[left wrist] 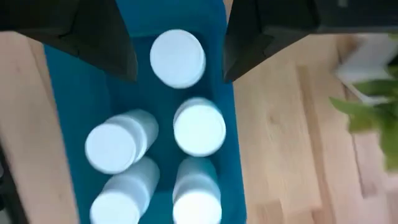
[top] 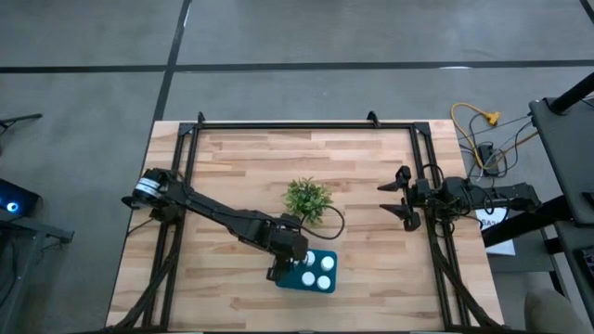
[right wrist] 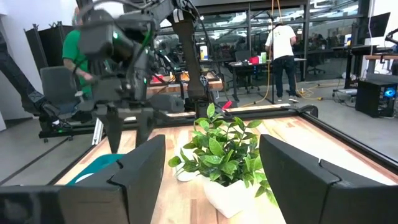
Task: Pick and place pill bottles into a basket
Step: Put the white medicine bottle into the blue bin
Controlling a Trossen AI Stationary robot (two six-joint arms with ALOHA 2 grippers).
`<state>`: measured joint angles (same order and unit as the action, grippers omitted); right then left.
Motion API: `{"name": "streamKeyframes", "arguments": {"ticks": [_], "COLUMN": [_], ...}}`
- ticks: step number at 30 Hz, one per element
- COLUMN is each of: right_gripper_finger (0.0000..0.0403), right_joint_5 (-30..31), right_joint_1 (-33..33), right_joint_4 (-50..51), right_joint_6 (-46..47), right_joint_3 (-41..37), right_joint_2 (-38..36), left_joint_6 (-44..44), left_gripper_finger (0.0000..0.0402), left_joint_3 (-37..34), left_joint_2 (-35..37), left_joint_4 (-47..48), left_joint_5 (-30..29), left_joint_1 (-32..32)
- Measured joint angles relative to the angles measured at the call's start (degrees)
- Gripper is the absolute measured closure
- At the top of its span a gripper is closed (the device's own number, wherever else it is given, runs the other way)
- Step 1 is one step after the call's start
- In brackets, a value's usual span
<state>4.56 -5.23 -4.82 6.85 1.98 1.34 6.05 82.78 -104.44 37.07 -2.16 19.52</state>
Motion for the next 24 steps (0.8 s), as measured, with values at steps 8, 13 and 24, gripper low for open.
{"name": "streamKeyframes", "arguments": {"ticks": [8, 13, 24], "right_gripper_finger": [0.0147, 0.0152, 0.0147], "right_joint_5": [0.02, 0.02, -0.01], "right_joint_1": [0.0, 0.02, 0.0], "right_joint_4": [0.0, -0.02, -0.02], "right_joint_6": [0.0, 0.0, 0.0], "right_joint_3": [0.0, 0.0, 0.0], "right_joint_2": [0.0, -0.06, -0.02], "left_joint_6": [-1.94, -2.09, -3.9], "left_gripper_finger": [0.0185, 0.0185, 0.0185], "left_joint_3": [0.74, 0.61, -2.77], "left_joint_2": [2.37, 2.47, 4.75], "left_joint_4": [9.14, 12.07, 11.81], "left_joint_5": [-5.22, -6.75, -6.48], "left_joint_1": [-1.63, -3.99, -6.84]}}
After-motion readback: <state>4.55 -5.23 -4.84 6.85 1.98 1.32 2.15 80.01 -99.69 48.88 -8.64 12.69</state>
